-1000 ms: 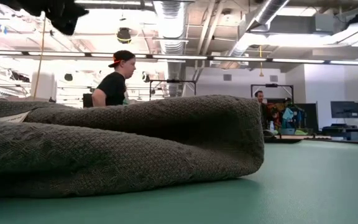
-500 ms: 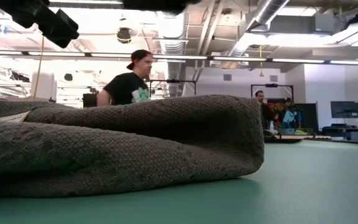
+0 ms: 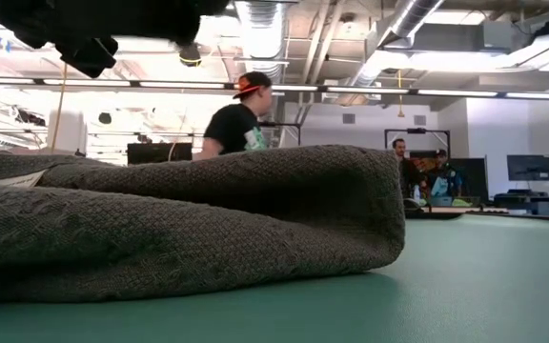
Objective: Roll towel
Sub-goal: Roll the gray towel
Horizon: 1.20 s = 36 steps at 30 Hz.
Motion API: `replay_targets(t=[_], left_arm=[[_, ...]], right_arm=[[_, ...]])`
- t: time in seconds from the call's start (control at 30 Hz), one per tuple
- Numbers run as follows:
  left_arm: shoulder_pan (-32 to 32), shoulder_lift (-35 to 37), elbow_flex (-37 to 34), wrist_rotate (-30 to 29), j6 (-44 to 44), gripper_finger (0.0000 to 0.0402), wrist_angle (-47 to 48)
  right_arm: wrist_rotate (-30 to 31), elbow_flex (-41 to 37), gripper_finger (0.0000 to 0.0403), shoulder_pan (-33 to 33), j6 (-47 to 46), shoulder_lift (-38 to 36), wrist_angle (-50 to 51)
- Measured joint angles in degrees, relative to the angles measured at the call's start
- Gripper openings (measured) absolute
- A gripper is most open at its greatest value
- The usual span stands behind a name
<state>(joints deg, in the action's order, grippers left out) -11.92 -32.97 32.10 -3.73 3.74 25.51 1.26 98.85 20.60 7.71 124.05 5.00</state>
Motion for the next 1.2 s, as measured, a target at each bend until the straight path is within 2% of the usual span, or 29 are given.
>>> replay_targets(t=[0.2,0.33,0.53,0.67,0.93,1.2], left_arm=[[0.00,0.00,-0.02,-0.02,-0.02,0.0178,0.84],[0.02,0.00,-0.02,-0.07,-0.03,0.0178,0.80],[0.02,0.00,-0.02,-0.07,0.68,0.0178,0.82],[0.02,0.00,-0.02,-0.07,1.19,0.0178,0.75],[0.02,-0.02,-0.02,-0.09,3.51,0.0178,0.75],[0.02,-0.02,-0.02,-0.09,3.60,0.0178,0.75]], right_arm=[[-1.16,1.63,0.0254,-1.74,-5.15,4.54,-2.12],[-2.63,1.64,0.0254,-2.45,-5.32,4.77,-2.10],[-1.32,1.56,0.0254,-2.67,-5.32,4.67,2.20],[1.65,0.20,0.0254,-2.31,-5.30,4.70,3.27],[1.73,0.24,0.0252,-0.93,-5.78,4.67,4.67],[1.77,0.22,0.0200,-0.70,-5.80,4.67,7.17]])
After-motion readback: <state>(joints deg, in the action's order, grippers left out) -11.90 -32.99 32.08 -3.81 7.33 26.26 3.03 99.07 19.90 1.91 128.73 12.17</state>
